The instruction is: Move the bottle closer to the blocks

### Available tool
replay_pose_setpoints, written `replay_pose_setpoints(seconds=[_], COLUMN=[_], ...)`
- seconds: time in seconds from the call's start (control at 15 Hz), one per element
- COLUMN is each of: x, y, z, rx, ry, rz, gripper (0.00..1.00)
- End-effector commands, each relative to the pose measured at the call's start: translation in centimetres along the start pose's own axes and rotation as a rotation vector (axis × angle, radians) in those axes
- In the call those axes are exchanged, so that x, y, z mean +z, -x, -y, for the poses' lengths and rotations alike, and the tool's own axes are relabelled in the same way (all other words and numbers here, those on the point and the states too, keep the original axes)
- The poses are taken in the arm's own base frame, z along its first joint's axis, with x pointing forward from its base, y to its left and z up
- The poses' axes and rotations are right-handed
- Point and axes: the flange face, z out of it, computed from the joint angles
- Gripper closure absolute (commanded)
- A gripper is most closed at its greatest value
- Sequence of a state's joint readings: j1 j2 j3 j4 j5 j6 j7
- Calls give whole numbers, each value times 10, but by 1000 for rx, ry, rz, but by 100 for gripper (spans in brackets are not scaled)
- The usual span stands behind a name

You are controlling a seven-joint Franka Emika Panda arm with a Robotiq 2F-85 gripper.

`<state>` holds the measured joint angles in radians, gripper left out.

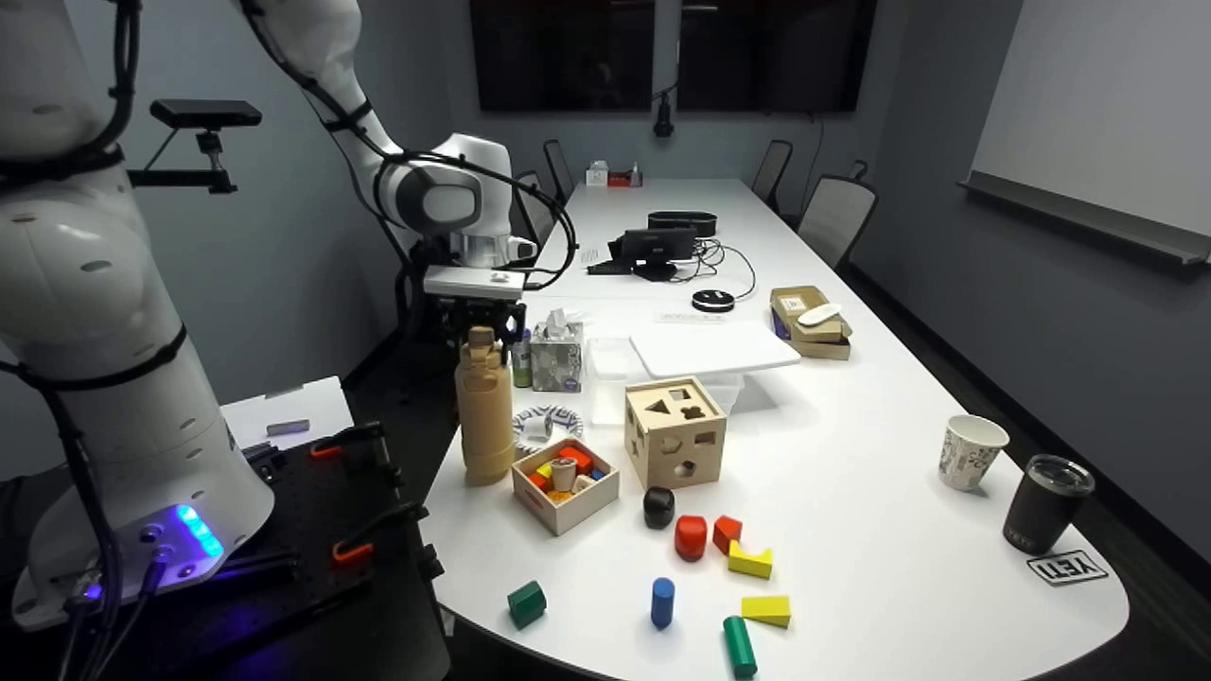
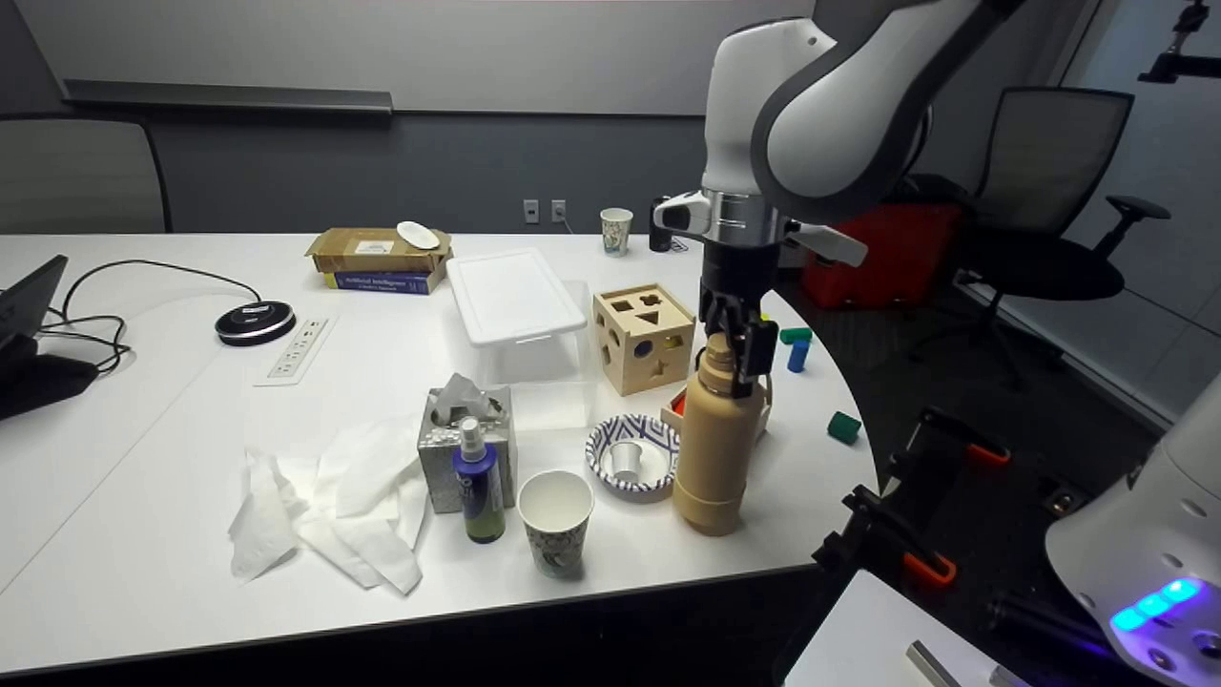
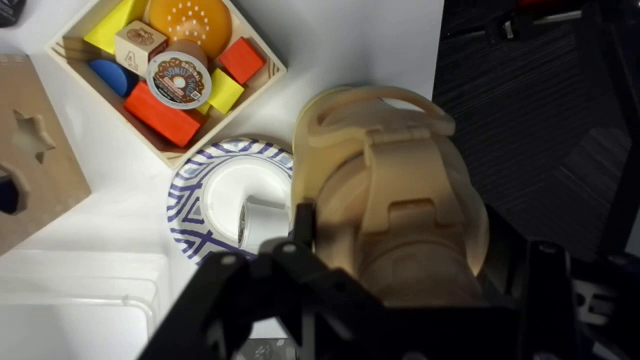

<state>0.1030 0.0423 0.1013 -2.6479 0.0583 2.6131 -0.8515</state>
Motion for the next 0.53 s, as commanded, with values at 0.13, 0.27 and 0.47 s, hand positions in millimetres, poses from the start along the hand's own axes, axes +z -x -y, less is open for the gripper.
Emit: replay_pose_setpoints(seconds=[0.13, 0.27, 0.47], x=[-62, -82, -112], y=[-11, -14, -10], z=[5, 7, -1], rx=[91, 124, 214], ry=[46, 68, 112], rz=[2, -4, -34], gripper=[47, 47, 47])
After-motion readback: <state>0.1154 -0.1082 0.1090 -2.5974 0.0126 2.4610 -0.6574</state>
